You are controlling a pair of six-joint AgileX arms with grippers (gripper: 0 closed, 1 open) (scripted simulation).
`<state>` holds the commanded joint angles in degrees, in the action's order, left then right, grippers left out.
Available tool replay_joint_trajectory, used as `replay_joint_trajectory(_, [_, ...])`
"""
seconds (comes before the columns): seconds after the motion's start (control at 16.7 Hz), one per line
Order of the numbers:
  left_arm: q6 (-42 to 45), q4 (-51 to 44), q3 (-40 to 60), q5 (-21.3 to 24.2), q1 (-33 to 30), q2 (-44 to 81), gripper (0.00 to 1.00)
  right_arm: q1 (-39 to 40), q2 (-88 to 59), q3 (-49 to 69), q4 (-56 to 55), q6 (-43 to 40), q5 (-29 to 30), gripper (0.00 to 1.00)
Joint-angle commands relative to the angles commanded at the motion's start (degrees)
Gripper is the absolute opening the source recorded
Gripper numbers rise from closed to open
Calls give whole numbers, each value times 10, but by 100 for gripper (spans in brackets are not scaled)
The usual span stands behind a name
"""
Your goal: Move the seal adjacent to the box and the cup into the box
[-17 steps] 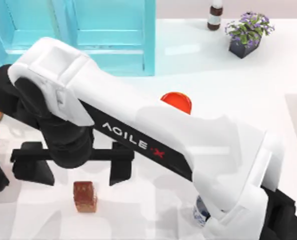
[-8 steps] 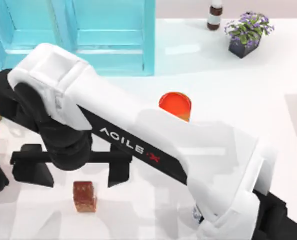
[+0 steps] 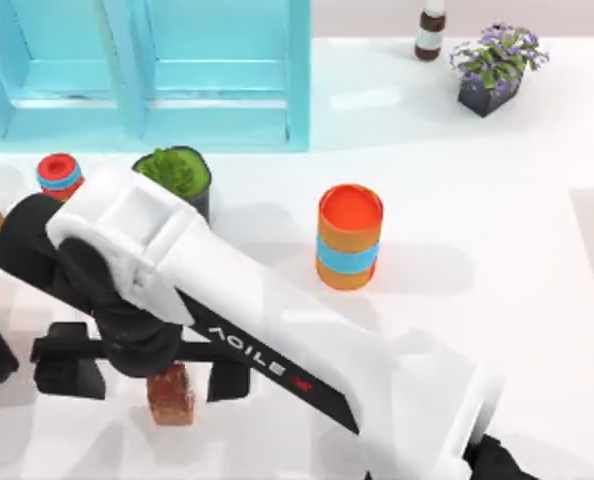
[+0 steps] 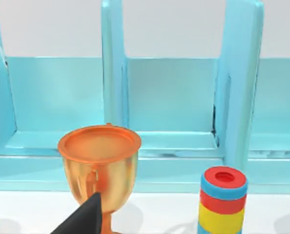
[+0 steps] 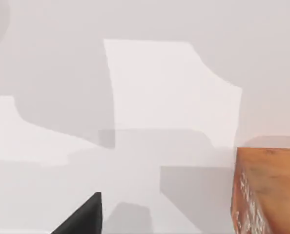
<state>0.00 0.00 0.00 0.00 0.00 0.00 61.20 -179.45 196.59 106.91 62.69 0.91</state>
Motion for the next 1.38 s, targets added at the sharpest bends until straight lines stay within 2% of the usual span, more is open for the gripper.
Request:
replay_joint_trajectory(0.42, [0, 0, 0, 0, 0, 0, 100, -1, -32, 39, 9, -1, 1, 100])
replay_joint_trajectory(1.2, [0, 0, 0, 0, 0, 0, 100, -1, -32, 39, 9, -1, 1, 2])
replay_joint_trajectory(1.38, [0, 0, 0, 0, 0, 0, 100, -1, -32, 39, 9, -1, 1, 0])
